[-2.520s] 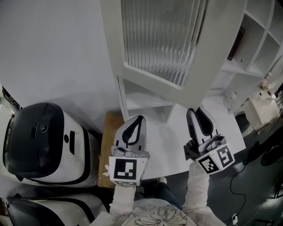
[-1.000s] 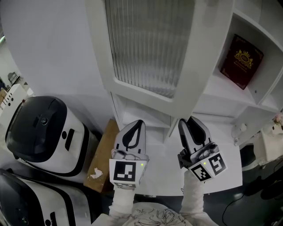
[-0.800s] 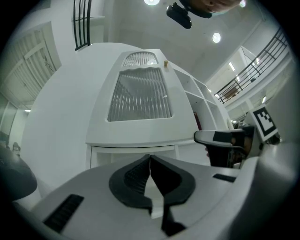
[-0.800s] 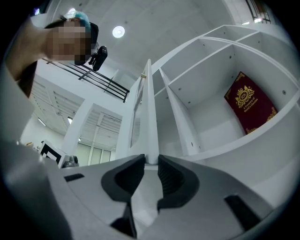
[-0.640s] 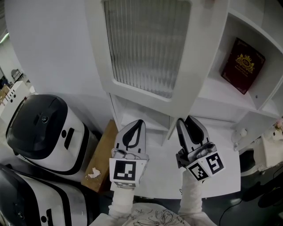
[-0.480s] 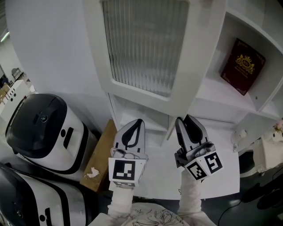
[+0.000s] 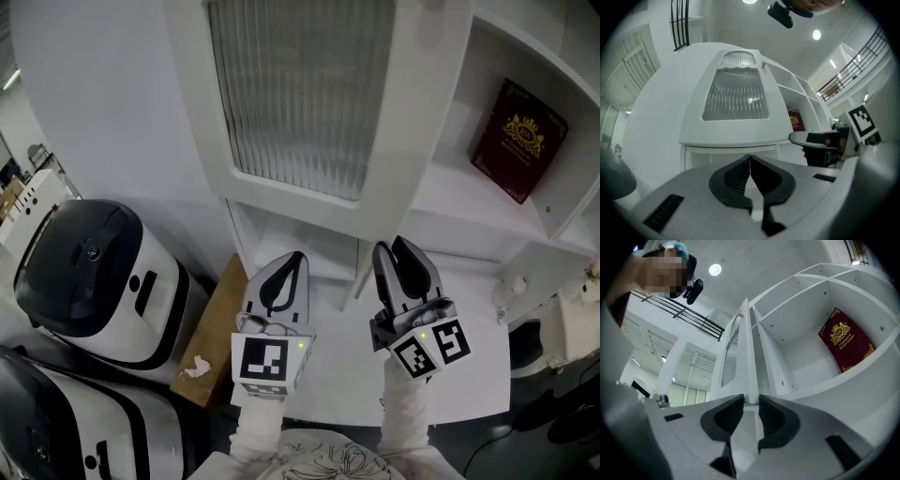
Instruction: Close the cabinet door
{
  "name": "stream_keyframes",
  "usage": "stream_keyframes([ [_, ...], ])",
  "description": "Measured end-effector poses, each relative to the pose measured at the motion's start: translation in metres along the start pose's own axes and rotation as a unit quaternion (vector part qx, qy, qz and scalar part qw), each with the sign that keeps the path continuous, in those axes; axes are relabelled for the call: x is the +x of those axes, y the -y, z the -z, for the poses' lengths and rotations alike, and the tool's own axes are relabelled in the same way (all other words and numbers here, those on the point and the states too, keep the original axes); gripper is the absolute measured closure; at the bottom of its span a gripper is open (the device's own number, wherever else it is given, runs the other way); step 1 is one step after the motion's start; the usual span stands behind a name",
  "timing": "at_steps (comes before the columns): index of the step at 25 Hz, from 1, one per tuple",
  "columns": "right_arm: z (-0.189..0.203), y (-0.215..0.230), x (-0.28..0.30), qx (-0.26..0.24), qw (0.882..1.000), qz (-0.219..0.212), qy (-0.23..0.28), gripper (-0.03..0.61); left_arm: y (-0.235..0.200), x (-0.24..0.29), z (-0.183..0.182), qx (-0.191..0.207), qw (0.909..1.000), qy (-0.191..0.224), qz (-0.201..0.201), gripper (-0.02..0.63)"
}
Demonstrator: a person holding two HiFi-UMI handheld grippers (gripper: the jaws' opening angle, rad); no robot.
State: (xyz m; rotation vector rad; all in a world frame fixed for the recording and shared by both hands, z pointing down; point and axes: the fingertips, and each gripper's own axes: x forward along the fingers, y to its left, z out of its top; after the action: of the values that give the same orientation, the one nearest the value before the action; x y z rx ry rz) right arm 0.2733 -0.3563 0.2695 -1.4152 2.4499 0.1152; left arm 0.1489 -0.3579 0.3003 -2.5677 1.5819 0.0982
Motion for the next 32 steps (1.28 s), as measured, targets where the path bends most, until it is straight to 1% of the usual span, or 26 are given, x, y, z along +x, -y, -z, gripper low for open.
stream_keyframes([
  [6,0.001,0.009,0.004,0.002,1.000,0.008,-0.005,0.451,0.002,0.006,0.000,0.004,1.0000,-0.006,0.002,0.609],
  [12,0.003,0.016,0.009,0.006,1.000,0.020,-0.006,0.457,0.002,0.010,-0.001,0.004,1.0000,-0.005,0.002,0.609],
  [32,0.006,0.031,0.024,-0.010,0.999,0.038,-0.010,0.471,-0.010,0.016,0.009,0.007,0.9998,-0.016,-0.012,0.609],
])
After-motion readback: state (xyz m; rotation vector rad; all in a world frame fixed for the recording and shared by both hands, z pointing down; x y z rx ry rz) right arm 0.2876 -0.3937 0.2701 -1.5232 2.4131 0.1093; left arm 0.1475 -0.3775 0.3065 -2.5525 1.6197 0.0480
